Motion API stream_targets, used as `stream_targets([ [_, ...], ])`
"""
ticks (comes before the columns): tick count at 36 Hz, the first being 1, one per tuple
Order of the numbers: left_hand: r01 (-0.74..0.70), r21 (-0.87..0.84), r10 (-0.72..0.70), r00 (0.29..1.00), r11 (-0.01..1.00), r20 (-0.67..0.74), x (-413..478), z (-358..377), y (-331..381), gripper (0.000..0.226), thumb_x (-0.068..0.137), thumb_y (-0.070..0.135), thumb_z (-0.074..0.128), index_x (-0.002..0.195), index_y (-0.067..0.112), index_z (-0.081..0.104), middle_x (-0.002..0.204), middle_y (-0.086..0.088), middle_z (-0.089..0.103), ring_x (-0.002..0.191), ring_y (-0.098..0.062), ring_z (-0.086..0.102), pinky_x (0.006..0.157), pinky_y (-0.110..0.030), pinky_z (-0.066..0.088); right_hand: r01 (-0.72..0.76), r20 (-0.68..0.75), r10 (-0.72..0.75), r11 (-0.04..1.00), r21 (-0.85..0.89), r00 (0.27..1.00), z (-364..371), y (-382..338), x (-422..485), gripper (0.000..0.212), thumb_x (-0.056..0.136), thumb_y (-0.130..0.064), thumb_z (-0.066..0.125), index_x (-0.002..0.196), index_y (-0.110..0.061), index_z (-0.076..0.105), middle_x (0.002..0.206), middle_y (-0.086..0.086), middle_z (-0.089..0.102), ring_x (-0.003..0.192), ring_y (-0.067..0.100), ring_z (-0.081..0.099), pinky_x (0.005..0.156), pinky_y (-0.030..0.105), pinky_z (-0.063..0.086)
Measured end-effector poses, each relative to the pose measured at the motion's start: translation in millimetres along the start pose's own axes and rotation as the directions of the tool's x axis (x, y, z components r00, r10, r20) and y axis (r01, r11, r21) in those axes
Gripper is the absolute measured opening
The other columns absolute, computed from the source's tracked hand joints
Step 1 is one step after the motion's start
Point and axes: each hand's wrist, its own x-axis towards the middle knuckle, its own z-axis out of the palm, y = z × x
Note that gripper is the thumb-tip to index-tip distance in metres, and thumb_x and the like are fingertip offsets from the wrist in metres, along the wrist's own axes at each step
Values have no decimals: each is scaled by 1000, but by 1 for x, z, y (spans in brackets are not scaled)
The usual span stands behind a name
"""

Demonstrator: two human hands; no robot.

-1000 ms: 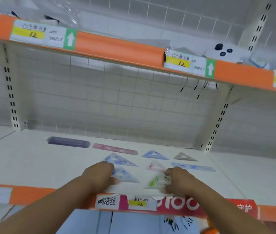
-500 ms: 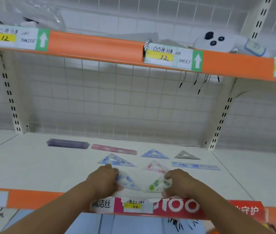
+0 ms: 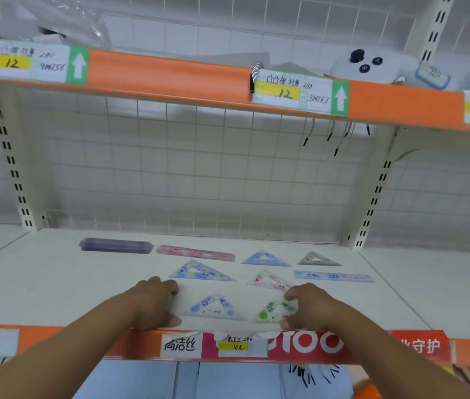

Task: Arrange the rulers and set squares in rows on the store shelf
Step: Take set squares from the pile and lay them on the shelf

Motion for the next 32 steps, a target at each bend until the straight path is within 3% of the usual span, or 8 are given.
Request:
stream_targets([
  [11,67,-52,-64,997,996,53,-4,2,-16,60,83,53,61,130,28,34,128,-3,42,116,-22,46,99,-32,40,-14,-41,12,999,-37,999,-1,-9,0,74,80,-46,71,142,-23,39,140,4,40,125,21,44,104,34,41],
  [16,79,-55,-76,996,995,49,-4,2,-15,60,83,52,61,131,28,34,128,-3,42,116,-22,46,100,-34,40,92,-170,-94,996,-21,981,8,-40,6,60,82,-47,67,134,-25,49,132,2,45,123,21,43,101,33,40],
  [23,77,-78,-75,997,994,34,-6,5,-17,60,84,53,60,132,29,32,130,-4,41,118,-23,45,102,-35,39,183,-137,-188,982,-44,973,21,-72,12,50,85,-46,65,128,-24,53,130,3,45,123,22,41,100,34,38],
  [32,60,-115,-57,998,992,30,-6,7,-19,59,86,51,60,132,28,32,130,-4,41,119,-23,44,102,-34,38,-3,-103,-1,999,-38,995,-4,-27,7,48,85,-43,66,126,-19,53,129,0,51,116,18,50,96,29,44],
])
